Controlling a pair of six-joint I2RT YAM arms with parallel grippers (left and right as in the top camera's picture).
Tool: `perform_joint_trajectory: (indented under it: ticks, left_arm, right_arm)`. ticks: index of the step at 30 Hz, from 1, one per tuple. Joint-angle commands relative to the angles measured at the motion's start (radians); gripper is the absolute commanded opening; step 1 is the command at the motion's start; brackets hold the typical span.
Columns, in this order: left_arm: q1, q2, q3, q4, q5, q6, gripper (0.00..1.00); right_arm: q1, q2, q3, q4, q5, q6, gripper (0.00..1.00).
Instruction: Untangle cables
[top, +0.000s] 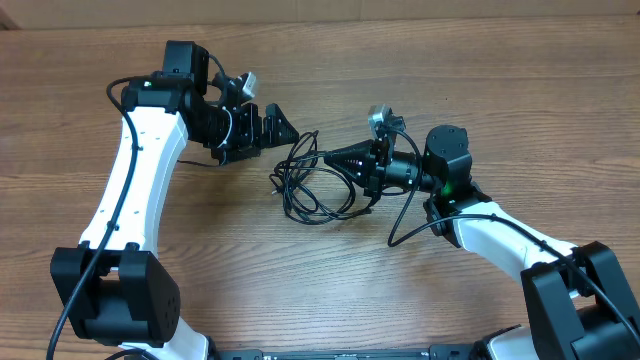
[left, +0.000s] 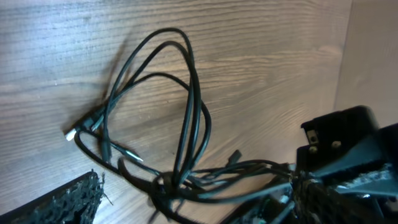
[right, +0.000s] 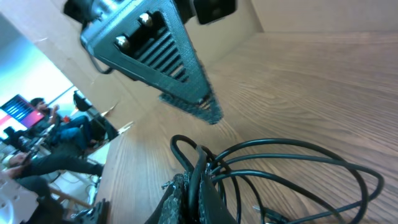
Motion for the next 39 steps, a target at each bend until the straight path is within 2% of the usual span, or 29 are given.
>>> perform_joint_trajectory:
  ticks: [1, 3, 4, 6, 12, 17, 19, 21, 24, 28, 32, 34, 35, 36, 37, 38, 39]
  left_arm:
    - [-0.007, -0.015, 0.008, -0.042, 0.027, -0.345, 0.93]
    - [-0.007, -0.015, 0.008, -0.086, 0.024, -0.499, 0.89]
    - [-0.008, -0.015, 0.008, -0.152, 0.031, -0.644, 0.97]
    - [-0.018, -0.015, 0.008, -0.198, 0.066, -0.789, 0.99]
    - [-0.053, -0.015, 0.008, -0.182, 0.132, -0.996, 1.00]
    - [-0.097, -0.015, 0.008, -0.180, 0.037, -1.275, 1.00]
    - [-0.101, -0.015, 0.008, -0.180, 0.014, -1.321, 0.99]
    - [-0.101, -0.015, 0.008, -0.180, -0.005, -1.342, 0.91]
    - [-0.118, -0.015, 0.008, -0.151, -0.065, -1.344, 0.68]
    - [-0.140, -0.015, 0.008, -0.130, -0.108, -1.360, 0.73]
    - [-0.162, -0.015, 0.008, -0.118, -0.162, -1.385, 0.72]
    - [-0.172, -0.015, 0.008, -0.105, -0.171, -1.390, 0.63]
    - [-0.177, -0.015, 0.008, -0.099, -0.170, -1.390, 0.51]
    - [-0.178, -0.015, 0.008, -0.096, -0.168, -1.390, 0.29]
    - [-0.179, -0.015, 0.008, -0.097, -0.163, -1.390, 0.14]
    - [-0.179, -0.015, 0.008, -0.098, -0.152, -1.390, 0.05]
    - [-0.179, -0.015, 0.008, -0.098, -0.140, -1.390, 0.04]
  right_arm:
    - [-0.009, -0.029, 0.010, -0.006, 0.042, -0.008, 0.04]
    - [-0.009, -0.029, 0.010, -0.006, 0.042, -0.007, 0.04]
    - [-0.009, -0.029, 0.010, -0.010, 0.042, -0.005, 0.04]
    - [-0.008, -0.029, 0.010, -0.010, 0.049, 0.010, 0.04]
    - [-0.008, -0.029, 0.010, 0.047, 0.039, 0.084, 0.04]
    - [-0.008, -0.029, 0.010, 0.139, -0.049, 0.107, 0.04]
    - [-0.008, -0.029, 0.010, 0.144, -0.059, 0.107, 0.04]
    - [-0.007, -0.029, 0.010, 0.144, -0.062, 0.107, 0.04]
    - [-0.007, -0.029, 0.010, 0.145, -0.081, 0.107, 0.04]
    - [-0.007, -0.029, 0.010, 0.174, -0.117, 0.111, 0.04]
    - [-0.006, -0.029, 0.010, 0.192, -0.129, 0.129, 0.04]
    - [-0.006, -0.029, 0.010, 0.193, -0.129, 0.129, 0.04]
    - [-0.006, -0.029, 0.010, 0.193, -0.129, 0.129, 0.04]
    - [-0.006, -0.029, 0.010, 0.193, -0.129, 0.129, 0.04]
    - [-0.006, -0.029, 0.010, 0.192, -0.129, 0.129, 0.04]
    - [-0.006, -0.029, 0.010, 0.192, -0.129, 0.129, 0.04]
    - [-0.006, -0.029, 0.010, 0.191, -0.129, 0.129, 0.04]
